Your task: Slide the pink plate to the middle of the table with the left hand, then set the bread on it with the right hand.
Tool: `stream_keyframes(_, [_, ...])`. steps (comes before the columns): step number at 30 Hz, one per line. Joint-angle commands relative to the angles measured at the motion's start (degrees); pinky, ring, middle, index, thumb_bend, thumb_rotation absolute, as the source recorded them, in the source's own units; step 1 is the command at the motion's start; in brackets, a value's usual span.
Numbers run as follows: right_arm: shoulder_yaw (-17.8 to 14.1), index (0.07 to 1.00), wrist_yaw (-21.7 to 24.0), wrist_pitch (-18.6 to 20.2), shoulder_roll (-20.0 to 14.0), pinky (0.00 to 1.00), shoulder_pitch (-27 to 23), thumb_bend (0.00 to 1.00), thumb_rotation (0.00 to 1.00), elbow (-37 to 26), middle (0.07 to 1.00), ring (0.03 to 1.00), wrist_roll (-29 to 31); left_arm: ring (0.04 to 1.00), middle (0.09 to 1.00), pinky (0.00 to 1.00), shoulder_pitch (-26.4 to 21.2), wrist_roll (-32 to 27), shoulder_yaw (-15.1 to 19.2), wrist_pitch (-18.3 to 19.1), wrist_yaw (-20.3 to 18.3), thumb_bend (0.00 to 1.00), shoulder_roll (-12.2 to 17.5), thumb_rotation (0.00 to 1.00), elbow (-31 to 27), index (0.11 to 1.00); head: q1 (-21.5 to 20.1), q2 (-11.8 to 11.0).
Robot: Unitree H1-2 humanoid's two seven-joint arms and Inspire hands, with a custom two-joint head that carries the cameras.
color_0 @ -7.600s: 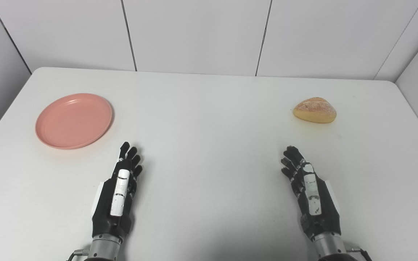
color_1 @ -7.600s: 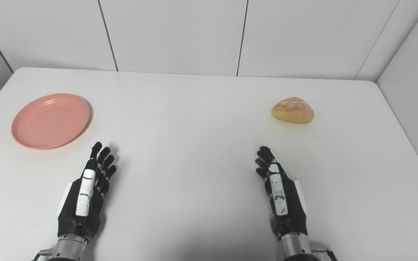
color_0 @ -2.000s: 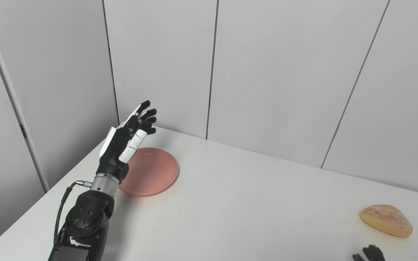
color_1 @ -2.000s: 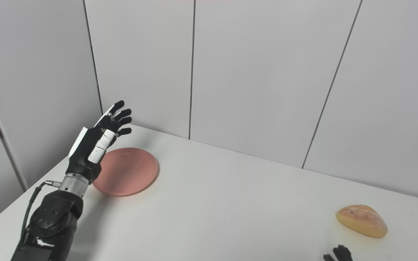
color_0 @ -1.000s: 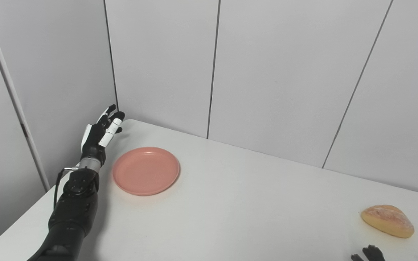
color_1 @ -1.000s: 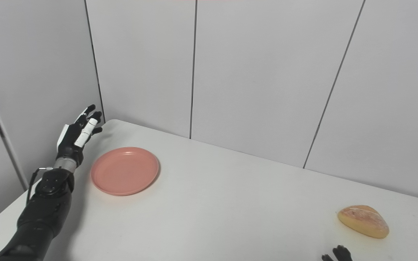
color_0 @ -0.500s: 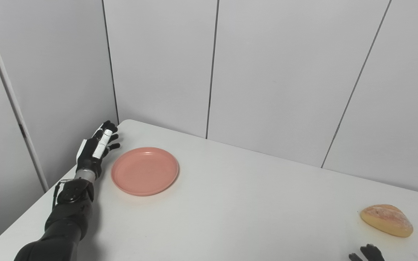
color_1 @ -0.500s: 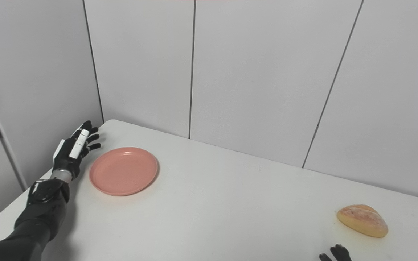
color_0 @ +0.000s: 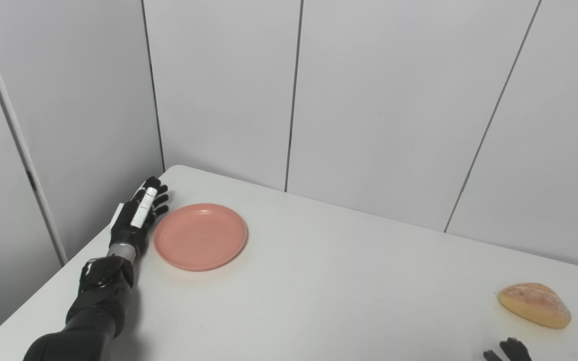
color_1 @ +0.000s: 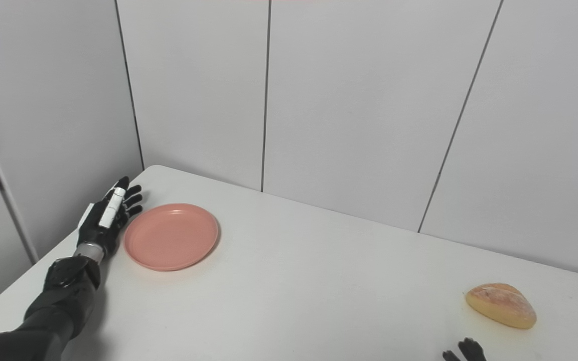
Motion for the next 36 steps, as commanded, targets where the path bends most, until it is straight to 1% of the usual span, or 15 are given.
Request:
stream_keyframes(1, [-0.26,0.913,0.60,0.16,-0.38,0.87,1.94,0.94,0.97,3.45,0.953,0.903,0.51,0.857,0.848,0.77,-2.19,0.52,-0.59,-1.03,-0.23,0.92,-0.31,0.77,-0.11,0.906,-0.08,0.02])
stream_keyframes(3, [-0.20,0.922,0.67,0.16,-0.48,0.89,2.12,0.93,0.98,3.24,0.960,0.910,0.47,0.850,0.844,0.79,-2.22,0.44,-0.83,-1.02,-0.52,0.93,-0.53,0.77,0.23,0.904,-0.02,0.35])
stream_keyframes(7, [-0.10,0.932,0.63,-0.05,-0.44,0.89,2.33,0.93,0.99,2.99,0.964,0.914,0.24,0.851,0.830,0.79,-2.13,0.84,-1.61,-1.00,-1.17,0.92,-0.93,0.78,0.48,0.893,-0.27,0.66])
stream_keyframes(9, [-0.06,0.933,0.55,0.08,-0.40,0.89,2.38,0.93,0.99,2.81,0.963,0.909,0.20,0.865,0.849,0.81,-2.09,0.98,-2.10,-0.99,-1.82,0.91,-1.09,0.80,0.68,0.902,-0.37,0.75])
stream_keyframes(13, [-0.07,0.929,0.29,0.31,-0.29,0.88,2.45,0.93,0.99,2.61,0.958,0.903,0.08,0.881,0.868,0.81,-2.07,-0.43,-1.81,-0.97,-4.21,0.93,-1.50,0.78,1.05,0.910,-0.51,0.86])
stream_keyframes(17, [0.01,0.930,-0.08,0.71,-0.22,0.89,2.55,0.92,1.00,2.18,0.961,0.906,-0.35,0.878,0.860,0.77,-2.02,-1.76,-1.26,-0.89,-5.87,0.93,-2.08,0.74,0.68,0.903,-0.75,1.01])
stream_keyframes(18, [0.02,0.929,-0.15,0.82,-0.20,0.89,2.57,0.92,1.00,2.09,0.959,0.905,-0.42,0.879,0.866,0.75,-2.00,-1.77,-1.37,-0.90,-6.00,0.92,-2.14,0.75,0.60,0.905,-0.75,1.01])
stream_keyframes(21, [0.10,0.920,-0.22,1.16,-0.30,0.88,2.67,0.91,1.00,1.80,0.953,0.899,-0.53,0.882,0.883,0.74,-2.02,-2.10,-1.35,-0.65,-6.50,0.90,-2.43,0.77,0.51,0.915,-0.87,1.17])
stream_keyframes(23, [0.17,0.920,-0.36,1.54,-0.36,0.87,2.76,0.92,1.00,1.47,0.951,0.896,-0.61,0.879,0.892,0.75,-2.05,-2.53,-1.11,-0.32,-6.81,0.93,-2.79,0.78,0.14,0.915,-0.84,1.25])
stream_keyframes(25, [0.21,0.923,-0.33,1.68,-0.37,0.88,2.81,0.91,1.00,1.33,0.956,0.899,-0.48,0.882,0.909,0.79,-2.10,-2.91,-1.06,-0.08,-7.64,0.95,-3.04,0.82,-0.09,0.938,-0.87,1.31])
stream_keyframes(27, [0.24,0.924,-0.11,1.36,-0.38,0.88,2.77,0.91,1.00,1.53,0.958,0.900,-0.35,0.885,0.914,0.81,-2.16,-3.16,-1.12,0.23,-8.58,0.96,-3.20,0.84,-0.28,0.944,-1.00,1.30])
stream_keyframes(31, [0.42,0.937,-0.15,1.05,-0.34,0.89,2.70,0.91,1.00,1.71,0.964,0.903,-0.83,0.915,0.937,0.78,-2.37,-3.17,-1.58,1.26,-9.78,0.98,-3.35,0.85,-0.52,0.967,-1.32,1.38])
stream_keyframes(33, [0.41,0.938,-0.28,1.24,-0.16,0.89,2.69,0.91,1.00,1.57,0.965,0.906,-0.77,0.931,0.947,0.80,-2.48,-3.00,-1.82,1.70,-10.02,0.99,-3.41,0.86,-0.48,0.978,-1.41,1.35])
stream_keyframes(35, [0.37,0.932,-0.44,1.38,0.06,0.89,2.67,0.90,1.00,1.49,0.958,0.901,-0.69,0.924,0.930,0.78,-2.53,-3.02,-1.91,2.04,-9.65,0.99,-3.58,0.85,-0.50,0.962,-1.50,1.39])
stream_keyframes(36, [0.36,0.926,-0.53,1.44,0.14,0.88,2.67,0.91,1.00,1.45,0.951,0.892,-0.70,0.916,0.915,0.75,-2.52,-3.01,-1.95,2.17,-9.41,0.99,-3.67,0.84,-0.58,0.951,-1.50,1.39])
